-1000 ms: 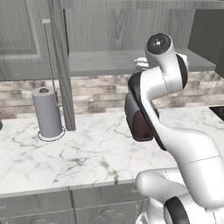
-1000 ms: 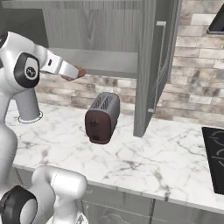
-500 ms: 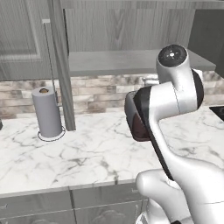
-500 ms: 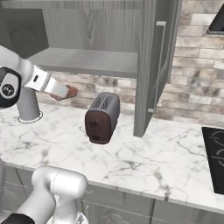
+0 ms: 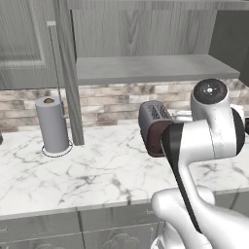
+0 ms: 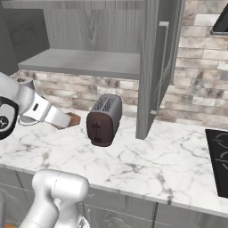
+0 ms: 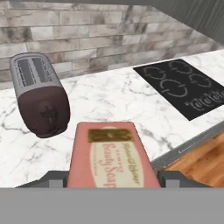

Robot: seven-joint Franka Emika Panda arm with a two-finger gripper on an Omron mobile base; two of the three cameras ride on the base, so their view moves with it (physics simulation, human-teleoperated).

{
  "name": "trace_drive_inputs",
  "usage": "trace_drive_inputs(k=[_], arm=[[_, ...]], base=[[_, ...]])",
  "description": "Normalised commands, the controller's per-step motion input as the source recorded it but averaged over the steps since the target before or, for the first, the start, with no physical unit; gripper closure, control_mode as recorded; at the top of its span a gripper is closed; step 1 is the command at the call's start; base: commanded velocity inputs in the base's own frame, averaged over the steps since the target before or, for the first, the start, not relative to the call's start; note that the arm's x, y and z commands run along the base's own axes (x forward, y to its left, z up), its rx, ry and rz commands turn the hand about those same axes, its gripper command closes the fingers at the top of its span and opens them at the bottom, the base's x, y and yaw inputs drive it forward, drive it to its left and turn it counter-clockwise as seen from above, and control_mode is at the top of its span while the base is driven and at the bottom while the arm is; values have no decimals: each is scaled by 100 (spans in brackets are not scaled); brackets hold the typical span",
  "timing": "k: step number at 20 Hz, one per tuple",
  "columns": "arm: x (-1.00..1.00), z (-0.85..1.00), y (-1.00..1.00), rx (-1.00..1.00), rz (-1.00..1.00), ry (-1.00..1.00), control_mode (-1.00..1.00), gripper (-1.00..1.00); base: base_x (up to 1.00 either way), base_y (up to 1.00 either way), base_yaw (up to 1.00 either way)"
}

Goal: Locate and retrieve the bar soap and sponge from the cabinet. Place them next to the sink.

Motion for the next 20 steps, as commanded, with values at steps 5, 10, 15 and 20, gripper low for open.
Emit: trace_drive_inputs(k=[5,10,15,20], arm=[[-16,-19,-6,0,0,2,-100,100],[-2,-2,0,0,0,2,-100,100],[-3,-1,0,0,0,1,-100,100],[0,0,0,0,0,0,100,100]], base=[[0,0,0],[0,0,0],[0,0,0],[-39,0,0]])
